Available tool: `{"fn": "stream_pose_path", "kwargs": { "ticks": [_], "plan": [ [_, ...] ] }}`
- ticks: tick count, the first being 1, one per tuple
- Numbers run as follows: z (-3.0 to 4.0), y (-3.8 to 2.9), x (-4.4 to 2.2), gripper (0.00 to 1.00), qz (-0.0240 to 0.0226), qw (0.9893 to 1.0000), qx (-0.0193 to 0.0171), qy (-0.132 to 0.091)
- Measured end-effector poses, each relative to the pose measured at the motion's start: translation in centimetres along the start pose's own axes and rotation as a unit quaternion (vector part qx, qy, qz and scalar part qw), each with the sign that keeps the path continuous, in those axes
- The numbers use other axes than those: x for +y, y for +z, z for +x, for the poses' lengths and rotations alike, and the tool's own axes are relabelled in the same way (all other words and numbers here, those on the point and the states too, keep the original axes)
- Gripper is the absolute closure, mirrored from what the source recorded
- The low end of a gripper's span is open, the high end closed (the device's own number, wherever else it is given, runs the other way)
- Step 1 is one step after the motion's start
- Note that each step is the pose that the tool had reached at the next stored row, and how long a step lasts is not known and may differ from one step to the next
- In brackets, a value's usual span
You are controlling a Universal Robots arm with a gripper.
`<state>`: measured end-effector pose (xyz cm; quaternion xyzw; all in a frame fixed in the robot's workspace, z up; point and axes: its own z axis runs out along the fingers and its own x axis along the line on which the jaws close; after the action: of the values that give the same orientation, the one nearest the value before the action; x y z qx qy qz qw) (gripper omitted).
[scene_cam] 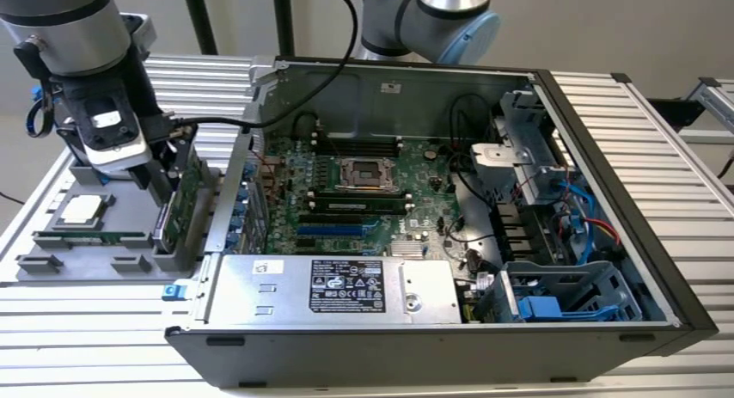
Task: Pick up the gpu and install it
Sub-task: 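Pick up the gpu and move the gpu toward the slot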
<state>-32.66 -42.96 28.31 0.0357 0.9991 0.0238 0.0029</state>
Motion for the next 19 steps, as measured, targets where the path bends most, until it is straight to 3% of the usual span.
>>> {"fn": "stream_pose_path", "kwargs": {
  "ticks": [19],
  "plan": [
    [0.00, 0.67, -0.03, 0.00, 0.0000, 1.0000, 0.0000, 0.000]
  ]
}}
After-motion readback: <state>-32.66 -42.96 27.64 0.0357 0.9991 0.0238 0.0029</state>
